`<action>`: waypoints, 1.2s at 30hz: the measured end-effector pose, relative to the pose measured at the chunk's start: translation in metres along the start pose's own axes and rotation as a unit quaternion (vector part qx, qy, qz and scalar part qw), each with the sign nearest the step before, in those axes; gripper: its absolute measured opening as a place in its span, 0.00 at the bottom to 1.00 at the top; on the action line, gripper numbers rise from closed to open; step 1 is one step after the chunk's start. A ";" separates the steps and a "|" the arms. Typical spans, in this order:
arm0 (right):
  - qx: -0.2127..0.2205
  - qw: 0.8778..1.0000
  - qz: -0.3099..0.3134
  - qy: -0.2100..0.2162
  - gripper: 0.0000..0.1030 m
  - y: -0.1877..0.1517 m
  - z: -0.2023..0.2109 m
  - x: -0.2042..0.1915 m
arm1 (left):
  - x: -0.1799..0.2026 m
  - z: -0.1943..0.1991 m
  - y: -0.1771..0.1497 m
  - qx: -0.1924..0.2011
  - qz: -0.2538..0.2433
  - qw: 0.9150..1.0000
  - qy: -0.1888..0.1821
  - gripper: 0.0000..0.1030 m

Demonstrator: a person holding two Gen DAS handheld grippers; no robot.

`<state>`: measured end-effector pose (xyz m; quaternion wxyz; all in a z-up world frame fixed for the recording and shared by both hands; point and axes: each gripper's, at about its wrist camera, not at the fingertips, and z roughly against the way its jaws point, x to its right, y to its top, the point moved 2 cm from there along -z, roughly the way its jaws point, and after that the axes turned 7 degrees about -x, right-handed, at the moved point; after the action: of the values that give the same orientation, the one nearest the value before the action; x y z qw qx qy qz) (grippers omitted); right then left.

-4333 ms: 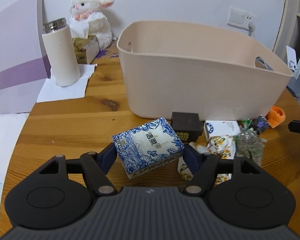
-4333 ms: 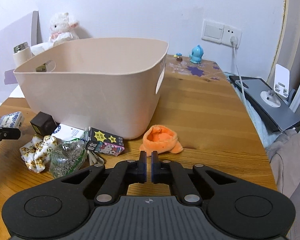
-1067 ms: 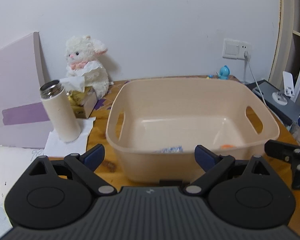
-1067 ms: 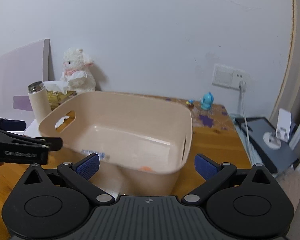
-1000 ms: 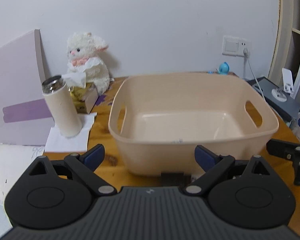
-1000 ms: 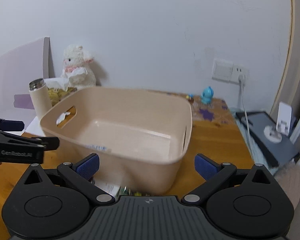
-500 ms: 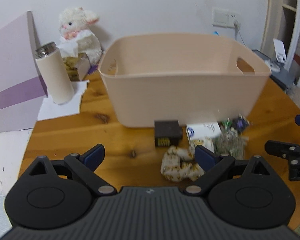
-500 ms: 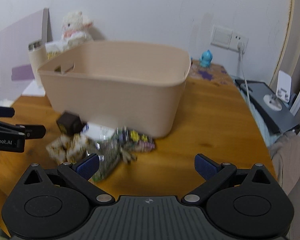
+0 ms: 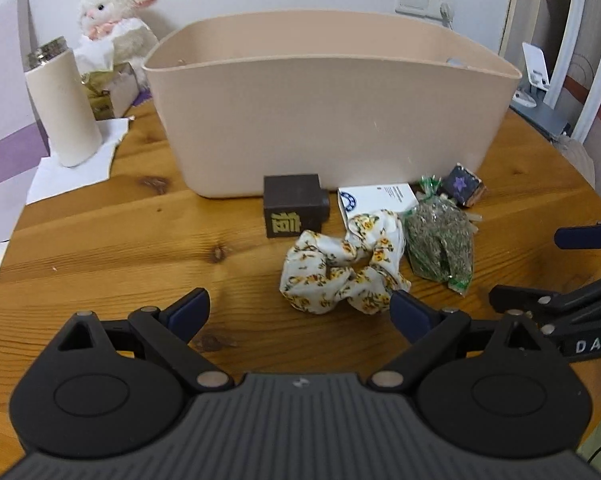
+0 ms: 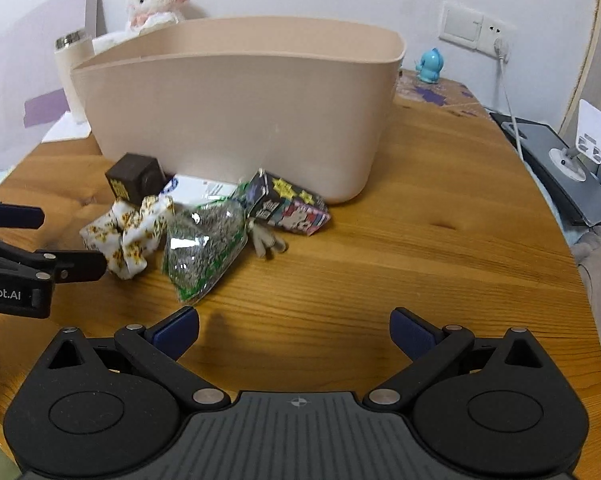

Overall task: Organize objects
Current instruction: 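Grasp the floral scrunchie with the left tool while the right tool grasps the herb bag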

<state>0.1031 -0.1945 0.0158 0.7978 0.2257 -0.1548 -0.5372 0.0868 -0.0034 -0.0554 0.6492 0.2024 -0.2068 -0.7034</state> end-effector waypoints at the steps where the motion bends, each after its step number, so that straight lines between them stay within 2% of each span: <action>1: -0.003 1.000 0.003 0.000 1.00 0.000 -0.002 -0.002 | 0.001 -0.002 0.000 -0.001 -0.003 1.000 -0.002 0.94; 6: -0.006 1.000 0.018 0.008 1.00 0.000 -0.011 -0.011 | 0.006 -0.013 0.004 0.001 -0.008 1.000 -0.016 0.94; 13: 0.001 0.999 0.026 0.019 1.00 0.009 -0.018 -0.018 | -0.002 -0.030 0.010 0.008 0.016 1.000 -0.011 0.94; 17: 0.012 0.999 0.025 0.022 1.00 0.013 -0.022 -0.021 | -0.006 -0.033 0.012 0.015 0.011 1.000 -0.004 0.94; 27: 0.033 0.999 0.018 0.022 1.00 0.022 -0.032 -0.030 | -0.014 -0.039 0.018 0.021 -0.002 1.000 -0.016 0.93; 29: 0.036 0.999 0.014 0.020 1.00 0.023 -0.033 -0.032 | -0.015 -0.039 0.020 0.022 -0.005 1.000 -0.017 0.89; 31: 0.039 0.999 0.010 0.019 1.00 0.024 -0.033 -0.034 | -0.014 -0.038 0.021 0.025 -0.020 0.999 -0.019 0.77; 35: 0.041 0.998 0.019 0.034 1.00 0.022 -0.029 -0.042 | -0.012 -0.034 0.020 0.028 -0.036 0.998 -0.036 0.61; 36: 0.041 0.998 0.022 0.038 1.00 0.022 -0.028 -0.044 | -0.011 -0.033 0.020 0.032 -0.044 0.998 -0.039 0.50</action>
<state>0.1178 -0.1410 0.0030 0.8047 0.2747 -0.1513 -0.5041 0.1223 0.0048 -0.0720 0.6025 0.2045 -0.2457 -0.7314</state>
